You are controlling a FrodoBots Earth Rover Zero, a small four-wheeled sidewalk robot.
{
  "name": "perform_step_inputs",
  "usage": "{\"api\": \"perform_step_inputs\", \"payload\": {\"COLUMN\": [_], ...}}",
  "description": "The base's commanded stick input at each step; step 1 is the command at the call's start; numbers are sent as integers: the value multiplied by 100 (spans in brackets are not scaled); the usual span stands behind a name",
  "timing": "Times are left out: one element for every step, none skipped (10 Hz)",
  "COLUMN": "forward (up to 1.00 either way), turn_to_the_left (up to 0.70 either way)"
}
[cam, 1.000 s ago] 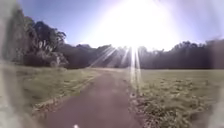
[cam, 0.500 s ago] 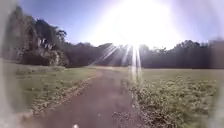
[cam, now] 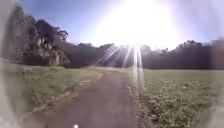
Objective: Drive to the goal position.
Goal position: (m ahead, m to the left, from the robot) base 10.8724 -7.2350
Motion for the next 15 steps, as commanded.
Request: {"api": "perform_step_inputs", "payload": {"forward": [100,100,100,100,100,100,100,100,100,100,100,100,100,100,100], "turn_to_the_left": [0,0,0,0,0,0,0,0,0,0,0,0,0,0,0]}}
